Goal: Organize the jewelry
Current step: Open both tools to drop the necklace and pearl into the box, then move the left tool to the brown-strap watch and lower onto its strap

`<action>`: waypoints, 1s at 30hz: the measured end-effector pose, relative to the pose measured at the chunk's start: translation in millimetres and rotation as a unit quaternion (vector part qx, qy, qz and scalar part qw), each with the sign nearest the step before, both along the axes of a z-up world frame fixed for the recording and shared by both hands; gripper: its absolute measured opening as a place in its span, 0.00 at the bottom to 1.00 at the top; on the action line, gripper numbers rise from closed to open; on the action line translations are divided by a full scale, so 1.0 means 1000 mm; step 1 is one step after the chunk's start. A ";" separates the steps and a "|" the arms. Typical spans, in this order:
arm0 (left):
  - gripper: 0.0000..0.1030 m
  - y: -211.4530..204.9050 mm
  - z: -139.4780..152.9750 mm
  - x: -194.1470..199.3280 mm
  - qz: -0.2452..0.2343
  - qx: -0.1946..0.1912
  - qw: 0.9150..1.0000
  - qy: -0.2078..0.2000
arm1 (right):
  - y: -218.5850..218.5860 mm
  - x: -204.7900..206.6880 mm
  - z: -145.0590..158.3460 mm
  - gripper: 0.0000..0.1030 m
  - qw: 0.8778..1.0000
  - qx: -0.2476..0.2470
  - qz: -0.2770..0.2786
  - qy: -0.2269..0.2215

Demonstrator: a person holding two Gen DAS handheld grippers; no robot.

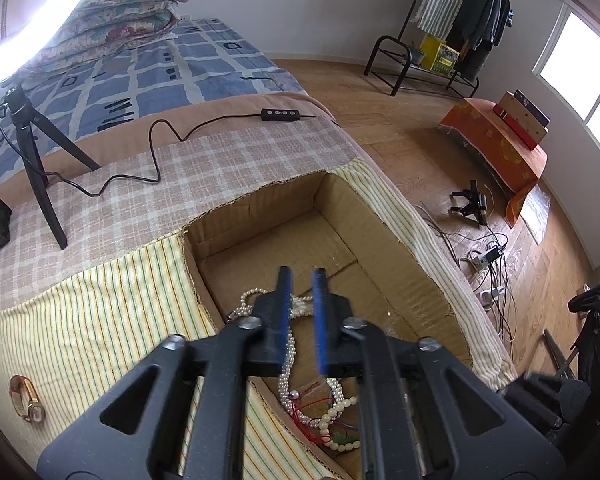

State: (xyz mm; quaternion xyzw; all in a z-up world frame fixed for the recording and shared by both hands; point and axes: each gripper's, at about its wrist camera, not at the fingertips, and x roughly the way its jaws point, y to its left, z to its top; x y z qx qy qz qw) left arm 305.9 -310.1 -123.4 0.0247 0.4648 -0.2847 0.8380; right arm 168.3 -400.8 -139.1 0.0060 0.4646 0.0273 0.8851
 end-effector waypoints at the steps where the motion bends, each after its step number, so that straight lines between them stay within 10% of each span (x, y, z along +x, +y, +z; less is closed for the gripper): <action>1: 0.41 0.000 0.001 0.000 0.001 0.001 1.000 -0.002 | 0.000 0.000 0.001 0.45 1.000 -0.001 -0.001 -0.003; 2: 0.55 0.001 0.002 -0.001 0.003 0.001 1.000 -0.009 | 0.000 -0.001 0.002 0.50 1.000 -0.001 -0.003 -0.007; 8: 0.59 0.004 0.007 -0.004 0.004 0.007 1.000 -0.020 | 0.004 -0.002 0.008 0.72 0.999 -0.023 -0.012 -0.023; 30: 0.64 0.093 0.037 -0.030 0.048 0.015 0.997 -0.054 | 0.042 -0.012 0.033 0.74 0.997 -0.046 -0.006 -0.055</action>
